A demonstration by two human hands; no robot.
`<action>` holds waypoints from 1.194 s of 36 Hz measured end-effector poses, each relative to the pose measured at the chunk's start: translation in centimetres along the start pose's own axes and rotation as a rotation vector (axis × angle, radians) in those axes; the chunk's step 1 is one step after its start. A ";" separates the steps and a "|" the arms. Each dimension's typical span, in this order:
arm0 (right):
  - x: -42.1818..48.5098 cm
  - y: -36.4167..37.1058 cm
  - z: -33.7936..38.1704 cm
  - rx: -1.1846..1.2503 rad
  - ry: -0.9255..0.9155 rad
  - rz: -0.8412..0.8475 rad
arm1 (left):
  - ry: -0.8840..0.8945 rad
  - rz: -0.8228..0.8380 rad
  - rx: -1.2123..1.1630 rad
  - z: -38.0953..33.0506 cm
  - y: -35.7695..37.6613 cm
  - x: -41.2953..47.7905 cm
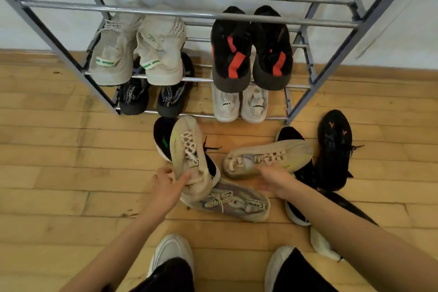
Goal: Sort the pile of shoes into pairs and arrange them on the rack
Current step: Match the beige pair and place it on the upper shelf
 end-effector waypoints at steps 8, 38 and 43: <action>1.2 2.0 -0.5 0.559 0.182 -0.008 | -0.141 0.272 -0.317 0.7 1.2 -0.4; -2.8 1.8 0.4 0.837 0.133 0.076 | 0.005 0.251 -0.449 -0.3 1.8 -1.5; -4.1 1.1 -0.2 0.882 0.107 0.081 | 0.052 0.223 -0.446 0.4 2.7 -2.3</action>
Point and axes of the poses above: each hand's wrist, its own x-axis towards the middle knuckle, its own y-axis out of the palm, z = x × y, the point moved 6 cm from there along x, towards the middle knuckle
